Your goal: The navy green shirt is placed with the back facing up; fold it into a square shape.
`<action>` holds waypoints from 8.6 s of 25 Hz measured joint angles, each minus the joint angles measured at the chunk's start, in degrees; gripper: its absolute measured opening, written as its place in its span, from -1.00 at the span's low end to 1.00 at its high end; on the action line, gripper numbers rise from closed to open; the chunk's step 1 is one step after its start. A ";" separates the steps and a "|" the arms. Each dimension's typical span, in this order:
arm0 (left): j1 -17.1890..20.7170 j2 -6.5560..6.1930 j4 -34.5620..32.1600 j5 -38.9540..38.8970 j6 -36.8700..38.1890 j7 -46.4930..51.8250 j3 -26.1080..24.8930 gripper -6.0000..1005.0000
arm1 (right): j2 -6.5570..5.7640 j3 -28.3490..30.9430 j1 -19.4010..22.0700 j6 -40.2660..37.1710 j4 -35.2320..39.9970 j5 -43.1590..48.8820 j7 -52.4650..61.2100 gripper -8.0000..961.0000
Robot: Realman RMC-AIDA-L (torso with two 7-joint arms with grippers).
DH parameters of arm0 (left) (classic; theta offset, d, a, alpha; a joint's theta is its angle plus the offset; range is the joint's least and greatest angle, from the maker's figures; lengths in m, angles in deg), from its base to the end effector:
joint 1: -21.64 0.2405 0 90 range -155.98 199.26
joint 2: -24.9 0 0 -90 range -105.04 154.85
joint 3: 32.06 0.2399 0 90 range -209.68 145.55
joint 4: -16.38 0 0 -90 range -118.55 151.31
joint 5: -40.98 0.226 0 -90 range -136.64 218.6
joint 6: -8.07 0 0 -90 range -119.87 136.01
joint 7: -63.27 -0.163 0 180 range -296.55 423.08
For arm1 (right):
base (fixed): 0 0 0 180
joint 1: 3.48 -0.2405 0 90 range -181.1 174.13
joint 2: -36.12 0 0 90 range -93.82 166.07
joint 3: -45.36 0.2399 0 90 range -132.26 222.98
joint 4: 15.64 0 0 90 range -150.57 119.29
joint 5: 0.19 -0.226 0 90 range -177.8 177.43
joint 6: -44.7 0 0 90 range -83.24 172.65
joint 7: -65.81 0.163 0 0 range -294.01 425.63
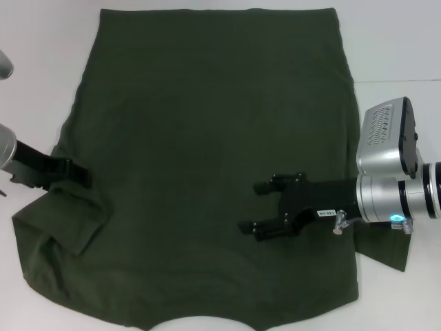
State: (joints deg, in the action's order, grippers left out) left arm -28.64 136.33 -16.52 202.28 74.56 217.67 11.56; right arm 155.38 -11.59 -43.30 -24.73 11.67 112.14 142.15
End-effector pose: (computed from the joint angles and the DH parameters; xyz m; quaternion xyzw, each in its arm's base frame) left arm -0.2852 0.4399 0.0311 -0.7421 -0.6031 0.0767 0.2822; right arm 0.2275 0.3755 -0.0787 -0.9714 0.1612 0.1255 0.1207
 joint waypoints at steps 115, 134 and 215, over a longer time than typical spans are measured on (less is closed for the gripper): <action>-0.49 4.99 -11.37 0.84 -1.35 4.70 2.32 0.58 | 0.18 0.01 0.19 1.95 -0.07 0.70 0.09 0.86; -0.75 5.67 -13.88 1.54 -4.77 -17.08 4.75 0.58 | 0.27 0.12 -0.09 2.99 -0.06 0.58 1.84 0.86; -4.56 4.41 -1.51 2.44 -14.46 -58.69 30.97 -0.45 | 0.26 1.94 2.72 8.26 -2.96 -13.10 4.96 0.85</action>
State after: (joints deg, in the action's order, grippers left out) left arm -33.20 140.74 -18.03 204.71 60.10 158.98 42.53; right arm 155.64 -9.66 -40.57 -16.47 8.70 99.04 147.11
